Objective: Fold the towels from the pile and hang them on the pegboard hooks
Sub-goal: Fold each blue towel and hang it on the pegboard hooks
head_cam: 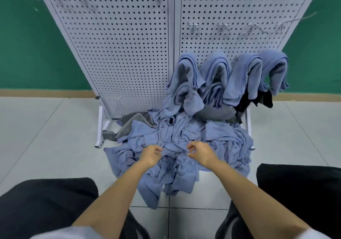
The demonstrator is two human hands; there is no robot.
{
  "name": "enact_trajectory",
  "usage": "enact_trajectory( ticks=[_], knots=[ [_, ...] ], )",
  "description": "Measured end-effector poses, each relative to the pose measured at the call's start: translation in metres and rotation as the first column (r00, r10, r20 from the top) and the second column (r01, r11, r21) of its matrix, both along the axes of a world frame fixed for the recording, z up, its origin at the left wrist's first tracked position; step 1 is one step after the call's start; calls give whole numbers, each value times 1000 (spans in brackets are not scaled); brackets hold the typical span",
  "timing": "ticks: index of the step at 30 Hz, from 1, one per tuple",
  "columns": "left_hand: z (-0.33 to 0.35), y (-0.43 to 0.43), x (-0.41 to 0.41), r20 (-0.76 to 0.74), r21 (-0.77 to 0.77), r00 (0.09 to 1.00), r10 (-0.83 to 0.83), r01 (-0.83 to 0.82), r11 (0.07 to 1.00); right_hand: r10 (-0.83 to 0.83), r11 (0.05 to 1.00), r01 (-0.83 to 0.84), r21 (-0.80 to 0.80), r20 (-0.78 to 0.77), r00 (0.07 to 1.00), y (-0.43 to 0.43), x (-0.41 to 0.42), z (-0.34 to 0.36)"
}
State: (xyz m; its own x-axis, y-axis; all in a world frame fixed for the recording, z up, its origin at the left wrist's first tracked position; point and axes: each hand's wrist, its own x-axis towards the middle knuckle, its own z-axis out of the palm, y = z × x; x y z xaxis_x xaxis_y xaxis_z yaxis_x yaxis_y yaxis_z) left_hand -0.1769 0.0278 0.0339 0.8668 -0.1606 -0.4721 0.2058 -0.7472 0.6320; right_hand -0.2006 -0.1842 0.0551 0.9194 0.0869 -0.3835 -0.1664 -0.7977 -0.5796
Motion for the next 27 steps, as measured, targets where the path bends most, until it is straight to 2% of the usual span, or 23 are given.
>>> enact_trajectory(
  ticks=[6, 11, 15, 17, 19, 21, 24, 27],
  knots=[
    [-47, -5, 23, -61, 28, 992, 112, -110, 994, -15, 998, 10, -66, -79, 997, 2, 29, -47],
    [-87, -12, 58, -60, 59, 979, 194, -191, 980, 12, 983, -25, -181, -77, 997, 6, 70, -84],
    [-107, -17, 73, -137, 58, 956, 260, -254, 965, 40, 975, -71, -212, -147, 988, 6, 88, -110],
    [-115, -17, 76, -109, 68, 956, 271, -265, 962, 33, 978, -63, -199, -150, 988, 7, 94, -118],
    [-120, -17, 76, -49, 59, 940, 337, -334, 941, 19, 984, -36, -173, -100, 995, 6, 95, -121],
    [-115, -17, 74, 36, 9, 923, 384, -385, 923, -46, 997, 42, -64, -69, 997, 3, 95, -120],
    [-95, -16, 72, 153, -154, 898, 413, -391, 908, -174, 978, 172, 119, 9, 985, -2, 95, -102],
    [-64, -15, 79, 175, -313, 881, 440, -374, 873, -176, 965, 158, 208, 69, 982, -8, 97, -68]
  ],
)
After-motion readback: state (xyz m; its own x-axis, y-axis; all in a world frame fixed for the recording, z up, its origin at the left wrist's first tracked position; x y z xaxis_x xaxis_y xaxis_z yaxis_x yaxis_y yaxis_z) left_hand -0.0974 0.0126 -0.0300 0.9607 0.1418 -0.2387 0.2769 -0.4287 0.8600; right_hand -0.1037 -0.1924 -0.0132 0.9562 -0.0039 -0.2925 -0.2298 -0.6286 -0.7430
